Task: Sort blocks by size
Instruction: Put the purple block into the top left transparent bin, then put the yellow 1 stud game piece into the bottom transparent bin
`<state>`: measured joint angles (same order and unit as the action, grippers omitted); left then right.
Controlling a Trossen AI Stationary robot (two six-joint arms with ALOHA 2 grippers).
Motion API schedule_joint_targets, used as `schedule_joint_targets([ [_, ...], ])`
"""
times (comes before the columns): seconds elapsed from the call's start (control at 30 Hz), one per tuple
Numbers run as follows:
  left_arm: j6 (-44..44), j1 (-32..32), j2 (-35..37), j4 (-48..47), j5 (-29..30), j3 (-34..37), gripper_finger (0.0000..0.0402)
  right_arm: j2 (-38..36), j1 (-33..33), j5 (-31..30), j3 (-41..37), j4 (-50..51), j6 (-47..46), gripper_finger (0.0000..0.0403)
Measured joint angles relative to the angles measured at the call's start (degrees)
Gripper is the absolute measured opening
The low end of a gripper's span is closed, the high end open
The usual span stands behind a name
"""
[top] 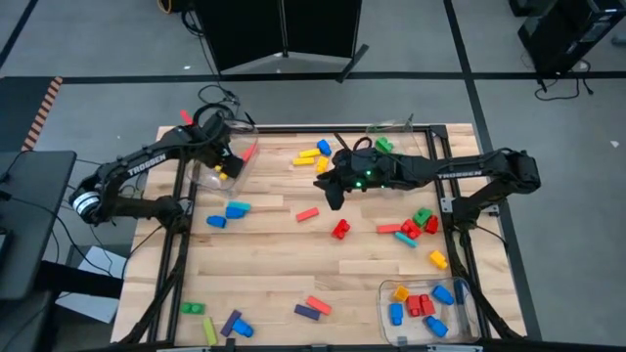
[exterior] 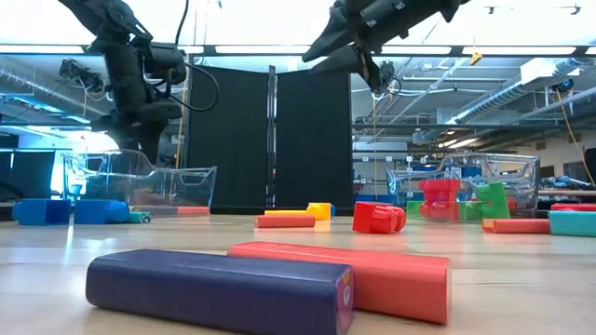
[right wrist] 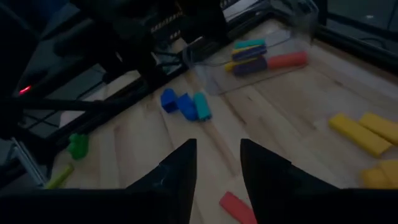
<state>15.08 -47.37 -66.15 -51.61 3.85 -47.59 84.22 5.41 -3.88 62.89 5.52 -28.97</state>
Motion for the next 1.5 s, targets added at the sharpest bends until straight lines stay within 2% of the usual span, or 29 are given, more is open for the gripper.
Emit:
schedule_joint_targets([
  [0.17,-1.47,0.0,-0.02,1.4,0.52,-0.49,0.0271,0.0,0.62,0.0,0.0,-3.11,0.71,0.0164],
  [0.37,-4.34,0.0,0.0,0.95,0.76,-3.73,0.0283,0.04,1.0,-2.26,4.8,-3.19,7.87,0.0218],
  [0.57,-4.36,0.0,0.0,0.94,0.73,-6.01,0.0284,1.48,3.17,-8.95,15.15,5.46,13.58,0.0264],
  [0.7,-4.36,0.13,0.0,0.48,0.5,-7.08,0.0284,9.17,4.98,-8.95,26.95,17.33,16.58,0.028],
  [0.8,-4.36,0.15,0.16,-0.72,-0.52,-7.92,0.0284,17.35,6.04,-8.45,37.81,27.44,19.09,0.0283],
  [0.93,-4.36,0.22,0.91,-2.41,-0.68,-8.26,0.0284,27.22,8.07,-8.46,51.56,40.97,18.03,0.0281],
  [1.1,-4.36,0.24,1.37,-3.82,-0.7,-8.26,0.0285,35.93,11.03,-8.46,64.03,52.94,6.05,0.0273],
  [1.27,-4.38,0.26,1.38,-3.6,-0.71,-8.26,0.0285,41.58,13.24,-8.46,69.65,59.14,3.14,0.0253],
  [1.5,-4.38,0.28,1.38,-3.57,-0.71,-8.26,0.0285,46.53,15.8,-7.06,69.99,66.15,-6.96,0.0213],
])
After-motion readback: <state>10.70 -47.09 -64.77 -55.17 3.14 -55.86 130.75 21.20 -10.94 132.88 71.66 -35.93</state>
